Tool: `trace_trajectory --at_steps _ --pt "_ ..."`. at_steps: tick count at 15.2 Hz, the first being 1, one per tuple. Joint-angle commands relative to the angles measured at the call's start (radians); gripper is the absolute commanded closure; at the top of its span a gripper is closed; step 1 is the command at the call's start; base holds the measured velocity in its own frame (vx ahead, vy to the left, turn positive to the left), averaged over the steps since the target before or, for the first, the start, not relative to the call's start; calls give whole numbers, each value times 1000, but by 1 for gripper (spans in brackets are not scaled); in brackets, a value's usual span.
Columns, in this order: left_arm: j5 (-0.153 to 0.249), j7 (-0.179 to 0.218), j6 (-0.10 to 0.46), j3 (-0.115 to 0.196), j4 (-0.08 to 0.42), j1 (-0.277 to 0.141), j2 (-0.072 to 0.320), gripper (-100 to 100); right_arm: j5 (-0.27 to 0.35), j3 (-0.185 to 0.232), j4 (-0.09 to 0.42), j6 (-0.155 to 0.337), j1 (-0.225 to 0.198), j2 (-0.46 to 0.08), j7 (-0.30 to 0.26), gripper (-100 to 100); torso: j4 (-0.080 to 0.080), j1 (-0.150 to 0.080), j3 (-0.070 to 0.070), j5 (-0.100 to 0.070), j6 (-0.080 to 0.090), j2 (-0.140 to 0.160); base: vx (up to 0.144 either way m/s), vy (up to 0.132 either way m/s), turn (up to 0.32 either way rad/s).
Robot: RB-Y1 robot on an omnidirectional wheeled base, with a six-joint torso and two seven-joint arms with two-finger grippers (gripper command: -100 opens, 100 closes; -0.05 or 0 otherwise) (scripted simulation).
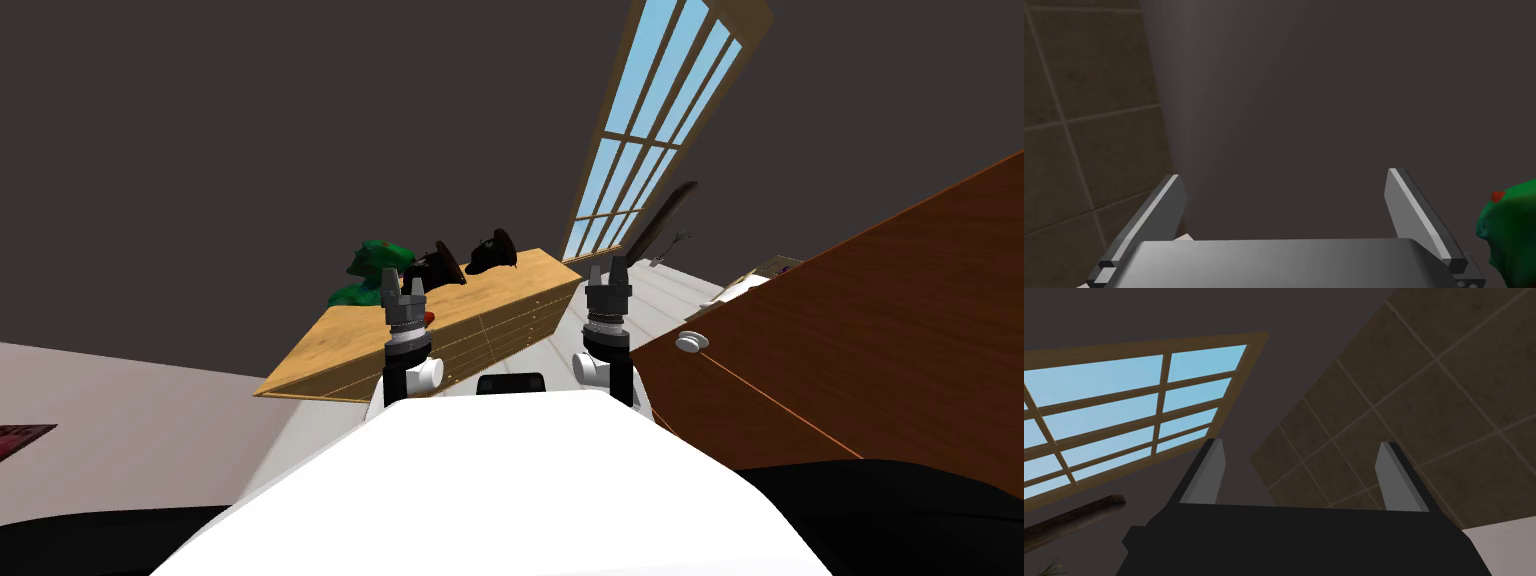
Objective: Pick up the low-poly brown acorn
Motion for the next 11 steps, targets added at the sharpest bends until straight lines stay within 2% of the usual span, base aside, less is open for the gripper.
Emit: trace_trajectory --at_steps 1,2,3,4,6,7,8,9,10,11 --pt "5 3 15 4 -2 1 47 -100 0 0 0 0 0 0 0 0 0 0 0 0 0 0 -4 6 -22" --pt "5 3 15 4 -2 1 47 -100 0 0 0 0 0 0 0 0 0 1 0 0 0 0 -6 13 -27" --pt "10 5 30 7 -3 2 80 -100 0 0 0 0 0 0 0 0 0 1 0 0 0 0 -6 22 -36" --pt "10 5 30 7 -3 2 80 -100 0 0 0 0 0 0 0 0 0 2 0 0 0 0 -6 26 -34" --pt "24 13 75 18 -8 5 136 -100 0 0 0 0 0 0 0 0 0 3 0 1 0 1 -11 39 -58" --pt "24 13 75 18 -8 5 143 -100 0 0 0 0 0 0 0 0 0 4 0 1 0 1 -15 47 -61" --pt "33 18 104 25 -11 7 172 -100 0 0 0 0 0 0 0 0 0 4 1 1 0 1 -18 44 -69" --pt "33 18 104 25 -11 7 172 -100 0 0 0 0 0 0 0 0 0 4 1 1 0 1 -15 40 -57" --pt "44 24 137 33 -15 9 198 -100 0 0 0 0 0 0 0 0 0 4 1 1 0 1 -16 43 -66" --pt "44 24 137 33 -15 9 198 -100 0 0 0 0 0 0 0 0 0 4 1 1 0 1 -14 47 -59"
